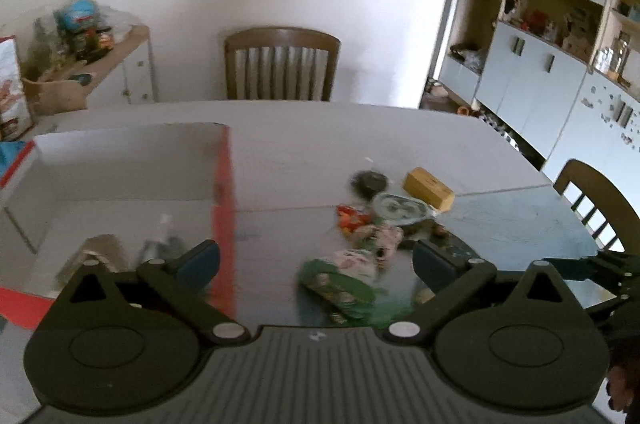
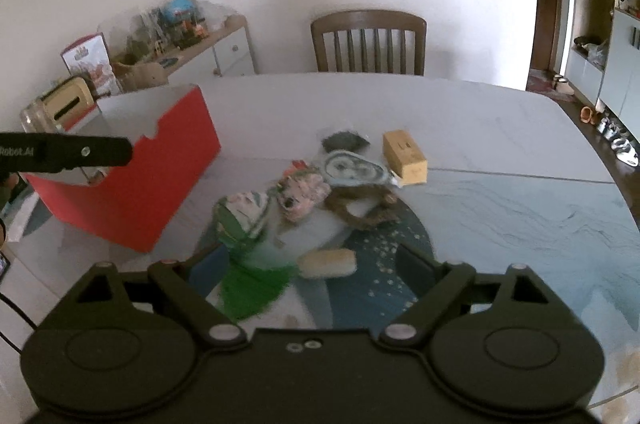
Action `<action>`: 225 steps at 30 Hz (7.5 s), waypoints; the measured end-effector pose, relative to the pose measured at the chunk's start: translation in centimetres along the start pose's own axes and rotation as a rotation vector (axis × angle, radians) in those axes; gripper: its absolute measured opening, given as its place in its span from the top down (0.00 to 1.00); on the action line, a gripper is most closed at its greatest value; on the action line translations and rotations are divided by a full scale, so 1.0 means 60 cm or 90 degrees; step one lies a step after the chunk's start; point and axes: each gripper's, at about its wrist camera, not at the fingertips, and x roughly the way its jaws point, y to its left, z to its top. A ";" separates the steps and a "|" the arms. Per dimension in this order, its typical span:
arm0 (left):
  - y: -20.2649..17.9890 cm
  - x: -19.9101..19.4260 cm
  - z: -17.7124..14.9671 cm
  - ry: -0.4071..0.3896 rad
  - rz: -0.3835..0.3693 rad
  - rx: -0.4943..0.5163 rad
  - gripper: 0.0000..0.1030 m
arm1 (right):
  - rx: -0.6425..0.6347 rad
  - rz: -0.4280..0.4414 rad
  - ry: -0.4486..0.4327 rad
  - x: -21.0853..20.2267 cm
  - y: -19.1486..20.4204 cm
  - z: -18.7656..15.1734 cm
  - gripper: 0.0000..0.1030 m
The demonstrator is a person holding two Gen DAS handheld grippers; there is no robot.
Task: Organize objects
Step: 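Lower the left gripper onto the green plush doll and close it, then grasp the cream sponge roll with the right gripper, then carry the green doll into the box with the left gripper while the right gripper drops the sponge roll in, then withdraw both grippers from the box back to the table pile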
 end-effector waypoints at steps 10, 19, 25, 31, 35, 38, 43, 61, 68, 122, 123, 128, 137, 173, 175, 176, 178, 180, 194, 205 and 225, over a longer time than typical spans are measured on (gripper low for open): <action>-0.057 0.094 -0.028 0.036 0.013 0.017 0.00 | -0.035 0.008 0.031 0.049 -0.032 -0.021 0.13; -0.060 0.156 -0.043 0.055 0.034 0.027 0.00 | -0.061 0.029 0.053 0.100 -0.030 -0.026 0.14; -0.049 0.188 -0.043 0.080 0.040 0.006 0.00 | -0.068 0.035 0.060 0.127 -0.025 -0.021 0.18; -0.040 0.203 -0.047 0.093 0.037 -0.010 0.01 | -0.076 0.041 0.065 0.142 -0.018 -0.019 0.24; -0.040 0.206 -0.048 0.096 0.039 -0.007 0.03 | -0.081 0.043 0.070 0.149 -0.016 -0.020 0.29; -0.041 0.208 -0.048 0.101 0.036 -0.001 0.11 | -0.081 0.044 0.072 0.152 -0.015 -0.019 0.31; -0.041 0.211 -0.050 0.113 0.037 -0.001 0.26 | -0.084 0.040 0.079 0.158 -0.010 -0.019 0.35; -0.044 0.177 -0.040 0.111 0.028 -0.009 0.37 | -0.092 0.020 0.073 0.140 -0.012 -0.016 0.52; -0.040 0.123 -0.020 0.087 0.005 -0.017 0.37 | -0.094 0.029 0.054 0.099 -0.005 0.001 0.52; 0.410 0.021 0.112 0.053 0.156 -0.040 0.37 | -0.214 0.099 0.027 0.196 0.381 0.191 0.52; 0.414 0.029 0.111 0.057 0.156 -0.040 0.37 | -0.214 0.097 0.033 0.206 0.386 0.191 0.52; 0.423 0.067 0.099 0.080 0.158 -0.038 0.37 | -0.220 0.088 0.064 0.246 0.405 0.189 0.52; 0.422 0.121 0.075 0.129 0.151 -0.020 0.37 | -0.252 0.078 0.113 0.287 0.425 0.177 0.52; 0.387 0.059 0.061 0.134 0.100 -0.016 0.30 | -0.209 0.112 0.074 0.222 0.391 0.182 0.42; 0.378 0.045 0.061 0.124 0.097 -0.014 0.30 | -0.200 0.115 0.068 0.214 0.387 0.184 0.41; 0.373 0.038 0.061 0.119 0.095 -0.014 0.30 | -0.195 0.118 0.065 0.209 0.384 0.184 0.41; 0.364 0.027 0.063 0.110 0.089 -0.014 0.30 | -0.186 0.121 0.059 0.198 0.378 0.185 0.40; 0.352 0.017 0.064 0.101 0.084 -0.010 0.30 | -0.178 0.126 0.054 0.187 0.371 0.183 0.39; 0.251 -0.039 0.071 0.065 0.040 -0.001 0.21 | -0.118 0.136 0.023 0.106 0.291 0.161 0.27; 0.147 -0.050 0.068 0.043 0.033 0.041 0.17 | -0.071 0.120 -0.012 0.043 0.202 0.147 0.15; -0.005 0.001 0.039 0.057 0.014 0.026 0.00 | -0.006 0.029 -0.025 -0.017 0.005 0.086 0.03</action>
